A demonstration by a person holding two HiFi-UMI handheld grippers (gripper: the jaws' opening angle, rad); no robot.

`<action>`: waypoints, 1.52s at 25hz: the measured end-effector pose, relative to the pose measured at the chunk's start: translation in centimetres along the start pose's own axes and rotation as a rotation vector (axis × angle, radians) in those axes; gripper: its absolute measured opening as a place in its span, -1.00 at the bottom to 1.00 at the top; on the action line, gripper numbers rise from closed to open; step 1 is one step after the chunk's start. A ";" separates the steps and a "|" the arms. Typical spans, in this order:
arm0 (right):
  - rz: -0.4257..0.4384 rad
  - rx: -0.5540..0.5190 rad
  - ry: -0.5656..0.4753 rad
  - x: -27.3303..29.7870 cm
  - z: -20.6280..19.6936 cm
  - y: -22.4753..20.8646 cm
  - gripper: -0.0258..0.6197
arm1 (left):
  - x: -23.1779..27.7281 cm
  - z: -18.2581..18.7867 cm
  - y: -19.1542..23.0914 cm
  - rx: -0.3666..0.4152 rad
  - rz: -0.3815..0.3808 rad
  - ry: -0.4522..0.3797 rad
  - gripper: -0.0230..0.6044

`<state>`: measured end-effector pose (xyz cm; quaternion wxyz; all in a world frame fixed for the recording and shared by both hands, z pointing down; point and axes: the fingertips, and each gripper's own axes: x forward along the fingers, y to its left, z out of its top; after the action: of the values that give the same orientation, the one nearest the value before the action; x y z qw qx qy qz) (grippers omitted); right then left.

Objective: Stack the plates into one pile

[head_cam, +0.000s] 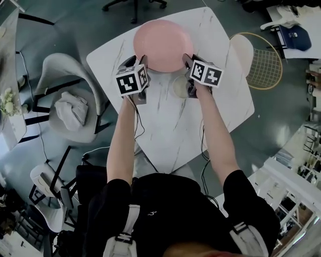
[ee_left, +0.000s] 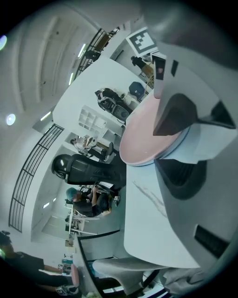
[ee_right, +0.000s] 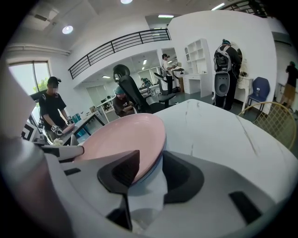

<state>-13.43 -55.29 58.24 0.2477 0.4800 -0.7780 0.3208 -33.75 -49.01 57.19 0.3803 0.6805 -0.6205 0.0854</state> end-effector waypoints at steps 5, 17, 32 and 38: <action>0.002 -0.079 -0.039 -1.8 0.7 -0.1 -0.41 | -1.4 0.7 0.1 0.017 0.071 -0.052 -0.58; 0.287 -0.242 -0.270 -12.8 1.4 6.7 -0.83 | -13.5 0.3 -8.6 -0.024 -0.017 -0.311 -0.88; 0.659 -0.366 -0.654 -36.1 2.3 14.6 -0.90 | -33.9 0.2 -19.9 0.064 0.093 -0.627 -0.88; 0.579 -0.344 -0.668 -39.1 -0.1 13.5 -0.90 | -39.7 -2.2 -21.5 0.158 0.162 -0.736 -0.88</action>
<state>-9.32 -27.74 27.64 -0.0397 0.2724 -0.9587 0.0709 -21.97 -18.02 26.52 0.0706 0.6417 -0.7587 -0.0876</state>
